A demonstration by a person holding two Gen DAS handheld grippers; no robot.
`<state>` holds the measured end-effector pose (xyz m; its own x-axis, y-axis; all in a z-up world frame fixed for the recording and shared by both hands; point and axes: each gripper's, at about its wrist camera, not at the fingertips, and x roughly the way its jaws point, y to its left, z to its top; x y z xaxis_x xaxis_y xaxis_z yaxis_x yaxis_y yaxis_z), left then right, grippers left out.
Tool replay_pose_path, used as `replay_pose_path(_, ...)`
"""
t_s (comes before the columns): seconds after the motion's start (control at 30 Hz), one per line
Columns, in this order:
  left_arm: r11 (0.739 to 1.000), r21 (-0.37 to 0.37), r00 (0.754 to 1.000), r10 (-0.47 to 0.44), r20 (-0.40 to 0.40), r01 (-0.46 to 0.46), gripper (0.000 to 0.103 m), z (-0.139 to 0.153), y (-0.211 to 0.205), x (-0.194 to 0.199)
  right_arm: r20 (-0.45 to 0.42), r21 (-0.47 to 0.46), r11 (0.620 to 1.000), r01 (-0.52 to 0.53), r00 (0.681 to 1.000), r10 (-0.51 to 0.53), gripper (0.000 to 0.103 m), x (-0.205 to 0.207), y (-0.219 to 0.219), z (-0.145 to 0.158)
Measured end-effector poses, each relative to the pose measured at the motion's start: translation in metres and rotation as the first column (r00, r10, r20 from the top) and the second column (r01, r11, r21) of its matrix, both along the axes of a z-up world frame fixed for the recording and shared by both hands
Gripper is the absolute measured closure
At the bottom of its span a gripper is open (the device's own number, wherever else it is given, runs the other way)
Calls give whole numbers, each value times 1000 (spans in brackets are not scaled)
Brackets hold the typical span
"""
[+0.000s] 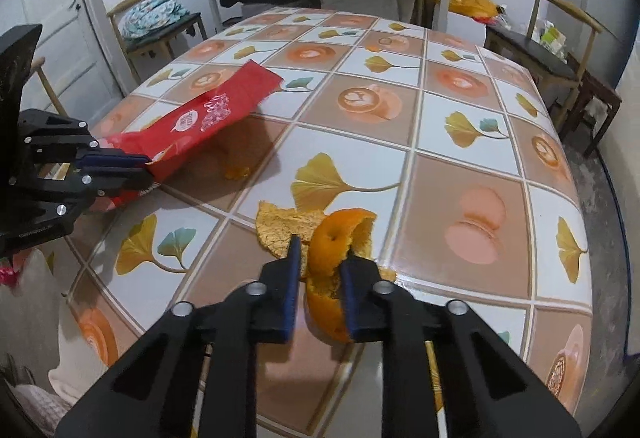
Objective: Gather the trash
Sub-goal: 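Grasp the orange peel with the right tool while the left tool holds the red bag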
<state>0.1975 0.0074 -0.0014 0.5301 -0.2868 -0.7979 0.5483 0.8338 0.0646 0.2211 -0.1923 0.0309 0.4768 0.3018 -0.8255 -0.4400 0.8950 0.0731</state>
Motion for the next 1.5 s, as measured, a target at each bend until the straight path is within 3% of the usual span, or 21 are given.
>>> replay_pose_path(0.23, 1000, -20, 1000, 15, 15, -14, 96, 4, 2, 3, 23, 21, 1000, 10, 1000, -11, 95, -4, -3, 5)
replay_pose_path(0.73, 999, -34, 999, 32, 38, -30, 96, 12, 6, 1, 109, 73, 996, 54, 992, -62, 96, -9, -23, 39)
replay_pose_path(0.87, 999, -34, 999, 33, 40, -32, 96, 11, 6, -1, 131, 21, 998, 56, 990, -58, 96, -10, -21, 38)
replay_pose_path(1.1, 999, -24, 999, 30, 33, -29, 96, 9, 5, 0, 76, -64, 998, -28, 997, 33, 94, -13, -2, 18)
replay_pose_path(1.17, 999, -26, 999, 31, 31, -30, 96, 9, 5, 0, 42, -69, 997, -44, 998, 47, 89, -12, -1, 9)
replay_pose_path(1.33, 999, -28, 999, 31, 22, -31, 96, 7, 6, 3, 10, -37, 998, -60, 998, 61, 56, -13, -2, 3)
replay_pose_path(1.5, 999, -28, 999, 31, 19, -31, 96, 6, 7, 3, 39, -109, 992, -67, 997, 72, 53, -16, 8, -1)
